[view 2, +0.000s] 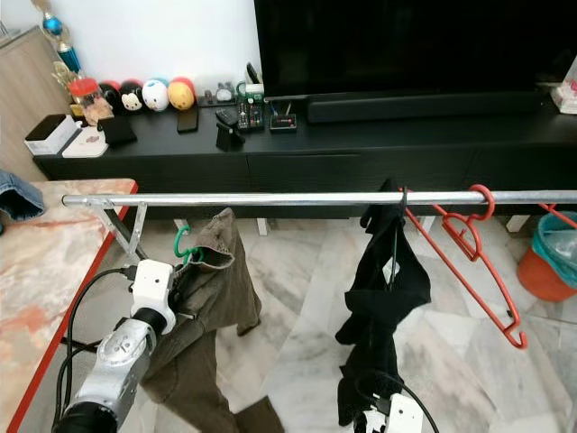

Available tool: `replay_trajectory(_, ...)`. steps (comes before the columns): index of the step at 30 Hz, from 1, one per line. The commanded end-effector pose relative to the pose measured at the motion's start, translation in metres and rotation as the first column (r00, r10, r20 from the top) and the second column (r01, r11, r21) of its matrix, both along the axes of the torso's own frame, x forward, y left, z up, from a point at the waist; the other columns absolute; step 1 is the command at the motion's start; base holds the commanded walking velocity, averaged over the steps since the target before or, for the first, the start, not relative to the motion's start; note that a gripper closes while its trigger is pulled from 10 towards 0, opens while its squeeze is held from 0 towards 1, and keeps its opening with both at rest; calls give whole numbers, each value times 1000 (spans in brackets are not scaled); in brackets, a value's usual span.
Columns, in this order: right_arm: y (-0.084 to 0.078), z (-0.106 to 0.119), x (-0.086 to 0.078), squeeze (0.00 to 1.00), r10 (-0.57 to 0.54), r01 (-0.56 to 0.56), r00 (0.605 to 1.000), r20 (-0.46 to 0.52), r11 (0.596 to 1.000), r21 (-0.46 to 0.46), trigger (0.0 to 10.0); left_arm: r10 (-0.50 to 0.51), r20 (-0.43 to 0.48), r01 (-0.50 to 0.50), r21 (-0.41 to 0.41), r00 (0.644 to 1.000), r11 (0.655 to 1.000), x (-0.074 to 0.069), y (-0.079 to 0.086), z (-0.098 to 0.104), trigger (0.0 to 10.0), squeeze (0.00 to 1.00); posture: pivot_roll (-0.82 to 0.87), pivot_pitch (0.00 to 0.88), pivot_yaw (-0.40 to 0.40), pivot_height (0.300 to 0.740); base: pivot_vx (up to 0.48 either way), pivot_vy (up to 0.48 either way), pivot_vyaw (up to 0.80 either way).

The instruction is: Hang hanger

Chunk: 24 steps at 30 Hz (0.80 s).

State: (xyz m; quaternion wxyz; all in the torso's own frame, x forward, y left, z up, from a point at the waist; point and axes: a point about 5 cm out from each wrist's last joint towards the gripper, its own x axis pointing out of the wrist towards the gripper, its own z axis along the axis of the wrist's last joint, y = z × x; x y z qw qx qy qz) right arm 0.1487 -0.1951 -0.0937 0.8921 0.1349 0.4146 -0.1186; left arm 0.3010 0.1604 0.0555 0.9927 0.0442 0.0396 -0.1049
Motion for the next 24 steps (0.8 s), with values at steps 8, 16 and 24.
replay_trajectory(8,2,-1,-2,0,-3,3,1000,-7,1000,5,10000,21,48,-20,-5,999,1000,4,5,8,10000,0,-34,29,90,740,-260,0,0)
replay_trajectory(16,3,-1,-2,0,-3,3,1000,-6,1000,7,10000,17,49,-17,-5,999,1000,4,4,9,10000,0,-32,30,91,740,-259,0,0)
replay_trajectory(24,3,-1,-2,0,-2,2,1000,-6,1000,8,10000,15,52,-15,-4,999,1000,4,4,9,10000,0,-30,33,92,740,-260,0,0)
